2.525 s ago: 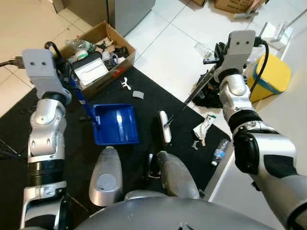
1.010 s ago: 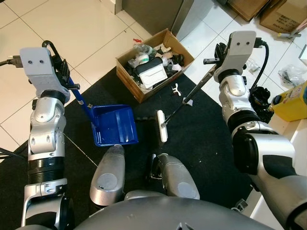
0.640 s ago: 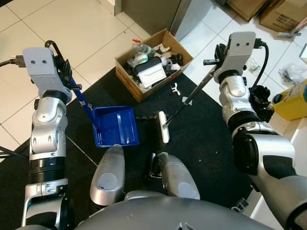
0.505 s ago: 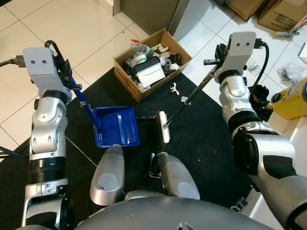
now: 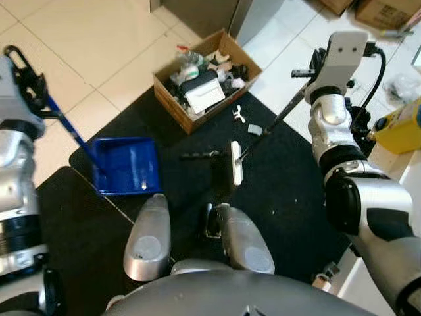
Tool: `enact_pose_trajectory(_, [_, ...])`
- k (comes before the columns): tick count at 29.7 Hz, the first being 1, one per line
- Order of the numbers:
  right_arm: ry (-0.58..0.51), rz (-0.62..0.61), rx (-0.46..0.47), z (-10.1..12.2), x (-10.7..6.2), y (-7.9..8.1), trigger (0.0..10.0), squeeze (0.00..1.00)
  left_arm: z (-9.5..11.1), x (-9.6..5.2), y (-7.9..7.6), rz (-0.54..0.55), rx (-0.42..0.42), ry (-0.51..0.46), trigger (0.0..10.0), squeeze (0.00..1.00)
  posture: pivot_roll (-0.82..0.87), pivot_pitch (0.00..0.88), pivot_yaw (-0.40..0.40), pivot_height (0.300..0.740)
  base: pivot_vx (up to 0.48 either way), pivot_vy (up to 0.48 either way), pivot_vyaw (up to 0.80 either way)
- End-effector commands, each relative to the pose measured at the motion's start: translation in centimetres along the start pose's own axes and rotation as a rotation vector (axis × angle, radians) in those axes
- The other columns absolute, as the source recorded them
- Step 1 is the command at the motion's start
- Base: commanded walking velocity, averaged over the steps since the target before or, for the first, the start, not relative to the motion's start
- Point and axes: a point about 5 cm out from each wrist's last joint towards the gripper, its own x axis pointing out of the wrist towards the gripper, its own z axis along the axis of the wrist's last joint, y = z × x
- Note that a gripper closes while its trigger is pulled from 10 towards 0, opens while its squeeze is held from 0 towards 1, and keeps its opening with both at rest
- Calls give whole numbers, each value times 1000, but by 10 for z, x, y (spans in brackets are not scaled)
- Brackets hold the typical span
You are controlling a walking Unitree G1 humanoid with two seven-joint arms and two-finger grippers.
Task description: Sweep floor
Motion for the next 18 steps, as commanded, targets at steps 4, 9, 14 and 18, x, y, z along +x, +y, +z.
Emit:
enact_pose_trajectory(4, [1,-19,-13,3,3,-2,10000,0,2,11,7,-15,94,-47,10000,0,368,178,-125,740,0,0,0])
enact_pose_trajectory(9, [-4,-12,-19,5,4,1,10000,0,8,24,5,-26,102,-144,10000,0,351,202,-122,740,0,0,0])
enact_pose_trajectory(14, [-18,-22,-17,9,6,-1,10000,0,16,35,-2,-66,144,-202,10000,0,327,203,-119,740,0,0,0])
enact_pose_trajectory(18, [-25,-36,-17,9,5,-7,10000,0,22,48,-18,-136,168,-248,10000,0,312,199,-116,740,0,0,0])
